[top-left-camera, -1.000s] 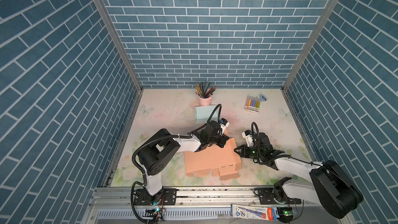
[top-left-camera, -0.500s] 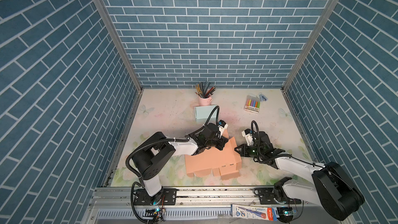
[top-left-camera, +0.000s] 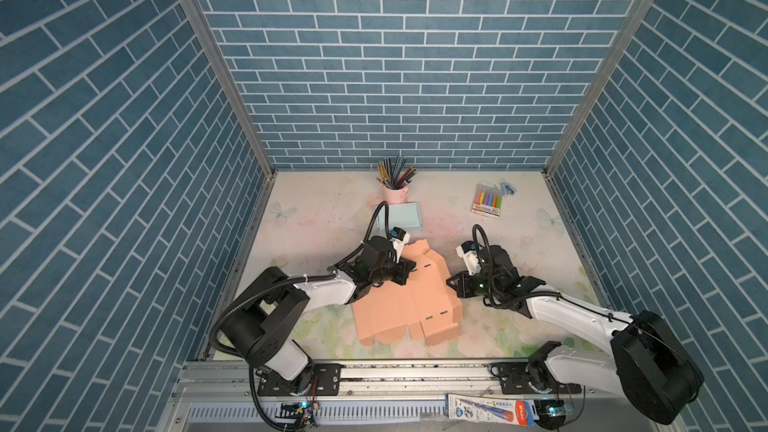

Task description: Fold the paper box

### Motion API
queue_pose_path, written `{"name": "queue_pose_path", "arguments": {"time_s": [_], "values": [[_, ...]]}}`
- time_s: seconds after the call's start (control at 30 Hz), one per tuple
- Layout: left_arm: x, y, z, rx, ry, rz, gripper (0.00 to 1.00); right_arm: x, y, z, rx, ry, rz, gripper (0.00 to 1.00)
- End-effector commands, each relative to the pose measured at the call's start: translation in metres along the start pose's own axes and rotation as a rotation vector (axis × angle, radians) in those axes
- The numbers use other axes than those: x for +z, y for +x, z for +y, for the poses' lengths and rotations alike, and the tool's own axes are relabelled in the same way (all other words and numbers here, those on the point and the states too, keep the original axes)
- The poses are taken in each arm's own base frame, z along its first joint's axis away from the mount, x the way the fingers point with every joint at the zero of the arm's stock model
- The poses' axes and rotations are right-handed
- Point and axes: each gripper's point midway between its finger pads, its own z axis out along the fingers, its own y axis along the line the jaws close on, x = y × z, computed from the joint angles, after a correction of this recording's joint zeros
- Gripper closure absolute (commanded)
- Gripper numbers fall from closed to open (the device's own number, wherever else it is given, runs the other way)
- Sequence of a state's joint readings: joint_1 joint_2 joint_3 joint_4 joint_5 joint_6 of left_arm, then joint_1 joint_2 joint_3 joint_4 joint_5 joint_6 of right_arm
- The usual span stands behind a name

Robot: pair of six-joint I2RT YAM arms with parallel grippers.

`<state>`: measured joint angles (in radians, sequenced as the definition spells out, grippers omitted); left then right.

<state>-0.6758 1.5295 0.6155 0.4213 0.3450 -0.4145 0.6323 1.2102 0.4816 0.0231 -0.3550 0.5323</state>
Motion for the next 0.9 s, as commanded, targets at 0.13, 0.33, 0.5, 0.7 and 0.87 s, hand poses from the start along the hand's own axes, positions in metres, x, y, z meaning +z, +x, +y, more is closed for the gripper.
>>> {"name": "queue_pose_path", "arguments": {"time_s": [0.13, 0.33, 0.5, 0.7, 0.87], "values": [[-0.016, -0.006, 0.026, 0.004, -0.082, -0.022, 1.00, 0.000, -0.002, 0.001, -0.055, 0.036, 0.006, 1.00], [-0.007, -0.013, 0.039, 0.023, -0.143, -0.016, 1.00, -0.001, -0.005, 0.008, -0.052, 0.002, -0.010, 1.00], [-0.007, -0.024, 0.055, 0.009, -0.220, -0.059, 1.00, 0.000, -0.004, 0.009, -0.051, 0.000, -0.005, 1.00], [-0.009, -0.014, 0.080, -0.027, -0.262, -0.033, 1.00, -0.001, -0.005, 0.011, -0.060, -0.004, -0.010, 1.00], [-0.003, -0.002, 0.086, -0.022, -0.273, 0.004, 1.00, -0.001, -0.005, 0.011, -0.064, -0.001, -0.008, 1.00]]}}
